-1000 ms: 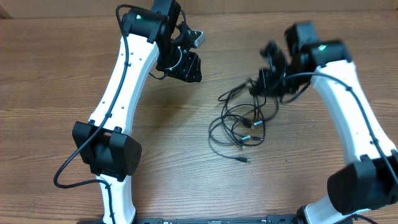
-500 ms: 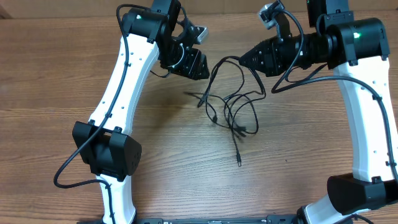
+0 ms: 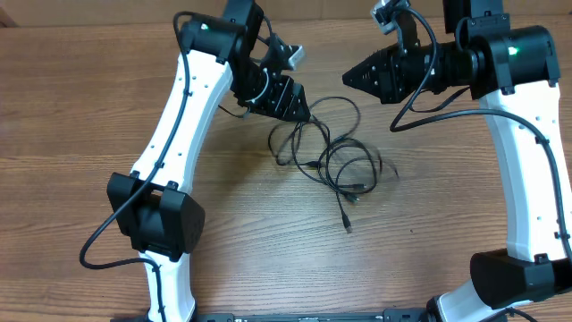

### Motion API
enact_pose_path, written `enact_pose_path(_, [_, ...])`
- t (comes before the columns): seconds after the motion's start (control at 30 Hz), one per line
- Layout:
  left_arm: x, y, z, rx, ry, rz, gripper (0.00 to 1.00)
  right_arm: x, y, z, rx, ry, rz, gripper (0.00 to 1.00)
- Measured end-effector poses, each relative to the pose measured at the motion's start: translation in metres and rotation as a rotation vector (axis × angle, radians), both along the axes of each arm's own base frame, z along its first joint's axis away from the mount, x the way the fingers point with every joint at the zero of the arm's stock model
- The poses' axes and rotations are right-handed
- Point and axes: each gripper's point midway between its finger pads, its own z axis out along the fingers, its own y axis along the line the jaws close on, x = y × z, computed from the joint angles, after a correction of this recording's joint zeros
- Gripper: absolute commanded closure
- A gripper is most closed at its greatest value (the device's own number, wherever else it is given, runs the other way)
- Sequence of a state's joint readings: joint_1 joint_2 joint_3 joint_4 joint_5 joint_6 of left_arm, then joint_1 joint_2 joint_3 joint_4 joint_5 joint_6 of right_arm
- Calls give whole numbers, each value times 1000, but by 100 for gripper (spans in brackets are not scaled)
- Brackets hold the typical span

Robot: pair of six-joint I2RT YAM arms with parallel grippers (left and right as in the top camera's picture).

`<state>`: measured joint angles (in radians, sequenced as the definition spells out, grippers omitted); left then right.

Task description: Untangle cables

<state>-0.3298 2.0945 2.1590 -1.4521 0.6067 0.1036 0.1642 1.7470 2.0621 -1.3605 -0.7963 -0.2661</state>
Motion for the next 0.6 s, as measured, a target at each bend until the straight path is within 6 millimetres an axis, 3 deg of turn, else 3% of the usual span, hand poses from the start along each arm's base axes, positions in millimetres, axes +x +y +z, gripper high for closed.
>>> enact_pose_path(0.33, [-2,-5,-50,179,-49,-50,34,0,-5,-6,-36,18,-25,95])
enact_pose_path(0.43, [-3,-1,-63,233,-59,-55,34,2,-20,-22,-138,54,-95,90])
enact_pose_path(0.47, [-2,0,-67,250,-64,-54,34,3,-27,-28,-178,66,-126,83])
enact_pose_path(0.6, [4,15,-80,345,-86,-28,33,9,-62,-49,-367,118,-298,73])
